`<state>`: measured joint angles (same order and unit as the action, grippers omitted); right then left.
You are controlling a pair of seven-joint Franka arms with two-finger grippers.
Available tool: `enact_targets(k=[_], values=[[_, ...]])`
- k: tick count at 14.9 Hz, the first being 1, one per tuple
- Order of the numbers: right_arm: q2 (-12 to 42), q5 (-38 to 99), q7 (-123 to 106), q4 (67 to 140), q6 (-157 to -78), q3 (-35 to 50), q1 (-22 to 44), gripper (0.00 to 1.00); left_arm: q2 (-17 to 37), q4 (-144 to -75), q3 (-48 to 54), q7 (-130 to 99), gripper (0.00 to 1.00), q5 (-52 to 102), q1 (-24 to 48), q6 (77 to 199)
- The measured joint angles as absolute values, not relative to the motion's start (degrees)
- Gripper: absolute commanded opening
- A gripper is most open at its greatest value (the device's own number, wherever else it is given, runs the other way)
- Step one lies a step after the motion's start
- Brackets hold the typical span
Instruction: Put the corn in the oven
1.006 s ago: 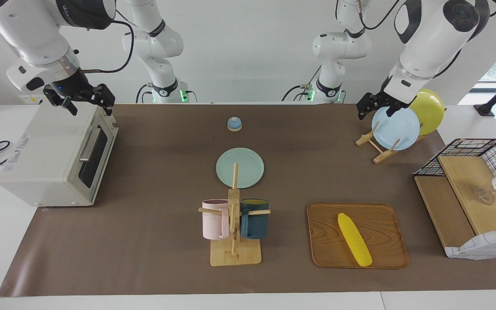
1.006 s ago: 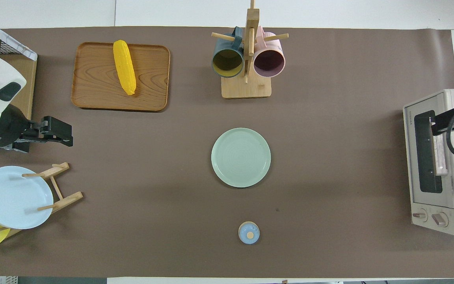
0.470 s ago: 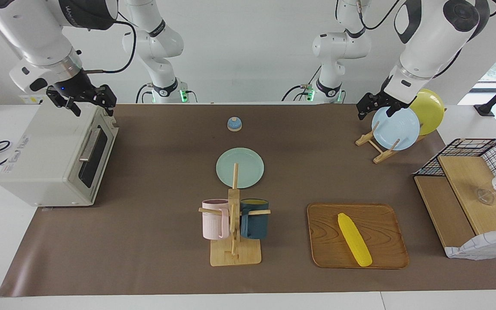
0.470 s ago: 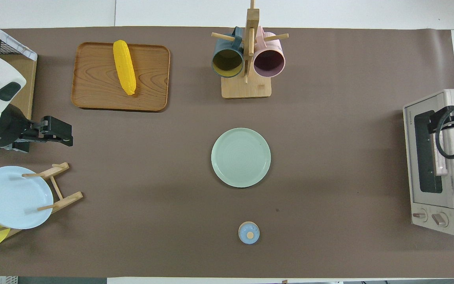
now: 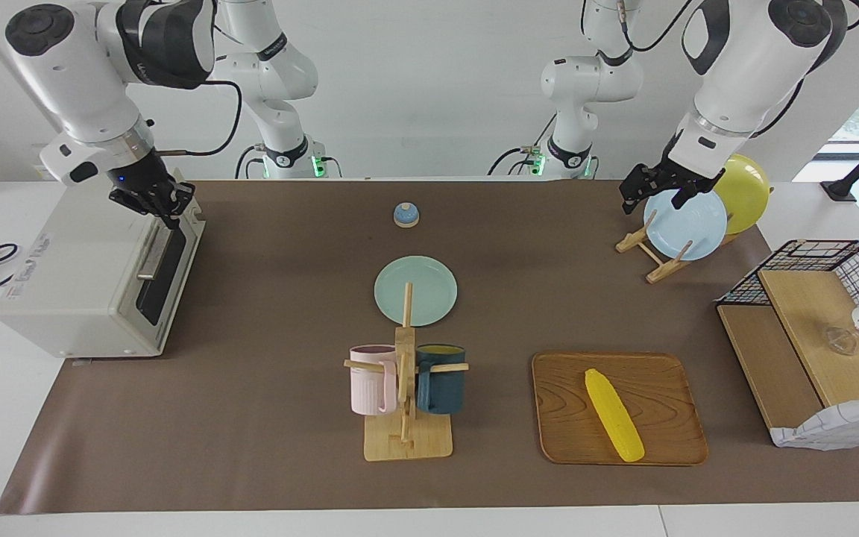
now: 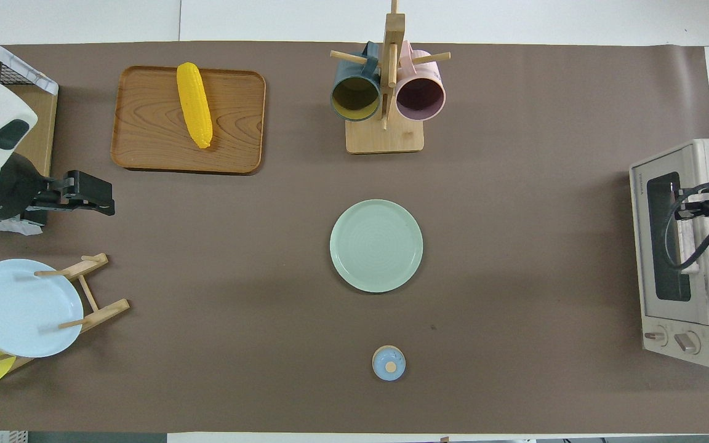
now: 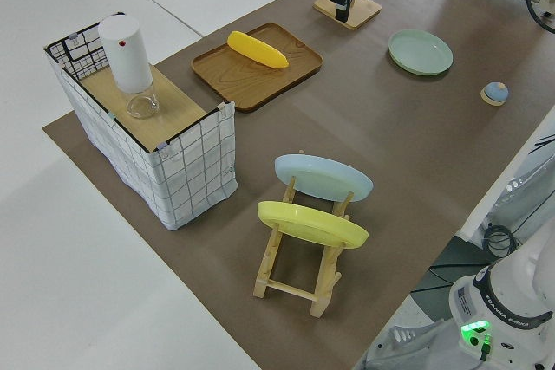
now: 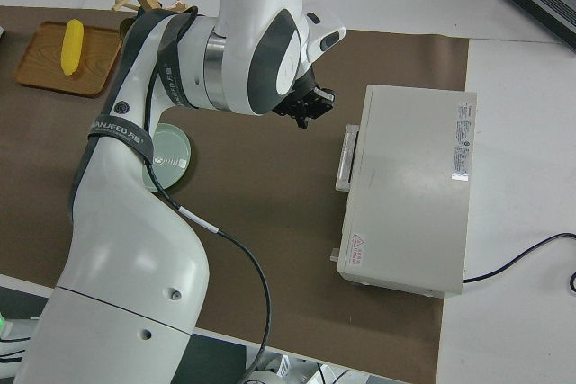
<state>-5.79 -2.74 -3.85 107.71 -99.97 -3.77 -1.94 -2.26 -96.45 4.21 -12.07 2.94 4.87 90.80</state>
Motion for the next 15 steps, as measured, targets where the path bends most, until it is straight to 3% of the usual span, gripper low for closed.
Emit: enact_targets(k=[3, 9, 11, 15], values=[[-8.3, -5.9, -1.2, 113.8, -103.3, -3.9, -2.3, 0.00, -2.1, -96.5, 4.2, -12.1, 1.00, 3.0, 4.9, 91.5], [-9.1, -6.3, -1.4, 115.8, -107.1, -3.9, -3.7, 0.00, 1.3, -95.4, 4.2, -12.1, 1.00, 4.0, 4.8, 93.6], [-9.0, -6.4, -1.9, 117.5, -109.5, -3.9, -5.0, 0.00, 6.3, -91.6, 4.1, -12.1, 1.00, 4.0, 4.8, 93.7], [-7.6, -6.4, -3.8, 118.9, -111.1, -4.1, -7.5, 0.00, 21.5, -79.9, 3.9, -12.1, 1.00, 3.9, 4.7, 95.3]])
